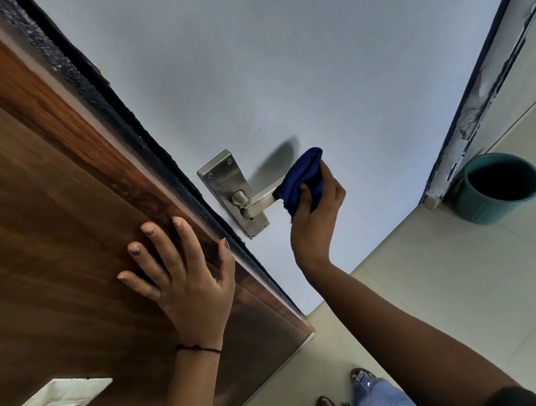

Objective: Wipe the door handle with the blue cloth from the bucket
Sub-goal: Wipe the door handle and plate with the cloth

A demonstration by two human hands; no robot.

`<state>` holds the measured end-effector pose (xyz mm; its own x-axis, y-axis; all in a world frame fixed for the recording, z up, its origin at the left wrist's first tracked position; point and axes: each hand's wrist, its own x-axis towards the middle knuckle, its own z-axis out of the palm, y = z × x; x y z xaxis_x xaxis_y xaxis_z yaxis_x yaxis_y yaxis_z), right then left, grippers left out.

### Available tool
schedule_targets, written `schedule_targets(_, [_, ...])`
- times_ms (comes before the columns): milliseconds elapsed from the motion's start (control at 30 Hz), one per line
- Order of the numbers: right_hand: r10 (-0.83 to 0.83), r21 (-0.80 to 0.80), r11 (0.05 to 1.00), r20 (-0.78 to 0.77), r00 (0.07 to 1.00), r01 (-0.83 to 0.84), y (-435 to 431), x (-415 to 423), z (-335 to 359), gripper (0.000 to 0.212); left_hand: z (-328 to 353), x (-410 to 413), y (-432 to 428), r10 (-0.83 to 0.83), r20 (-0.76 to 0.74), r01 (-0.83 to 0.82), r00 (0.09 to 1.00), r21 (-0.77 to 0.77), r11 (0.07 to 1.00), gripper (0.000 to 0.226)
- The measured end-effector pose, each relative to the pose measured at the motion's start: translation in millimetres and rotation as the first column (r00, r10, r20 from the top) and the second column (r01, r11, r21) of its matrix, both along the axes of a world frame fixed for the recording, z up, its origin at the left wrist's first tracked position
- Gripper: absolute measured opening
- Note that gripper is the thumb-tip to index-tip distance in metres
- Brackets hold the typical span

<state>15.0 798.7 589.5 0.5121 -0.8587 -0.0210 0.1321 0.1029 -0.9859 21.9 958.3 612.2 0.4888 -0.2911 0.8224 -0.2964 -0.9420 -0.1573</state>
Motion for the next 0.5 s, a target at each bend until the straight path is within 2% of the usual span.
schedule_targets(100, [0.074, 0.27, 0.959, 0.053, 0.996, -0.085, -2, 1, 3, 0.044, -1, 0, -1, 0.002, -0.007, -0.002, 1.0, -0.006, 1.0, 0.087])
schedule_targets(233, [0.126, 0.485, 0.855, 0.146, 0.981, -0.182, 0, -1, 7, 0.042, -1, 0, -4, 0.004, -0.012, -0.004, 1.0, -0.015, 1.0, 0.087])
schedule_targets(333, [0.178, 0.701, 0.645, 0.247, 0.953, -0.302, 16, -4, 14, 0.038, -1, -1, -5, 0.01, -0.017, -0.011, 1.0, -0.026, 1.0, 0.088])
schedule_targets(433, [0.326, 0.773, 0.439, 0.338, 0.883, -0.458, 42, -14, 20, 0.033, 0, -2, -4, 0.002, -0.023, -0.003, 1.0, -0.017, 1.0, 0.089])
schedule_targets(500, [0.354, 0.782, 0.381, 0.369, 0.859, -0.493, 42, -17, 26, 0.036, 0, -2, -3, -0.006, -0.024, 0.006, 1.0, -0.016, 1.0, 0.089])
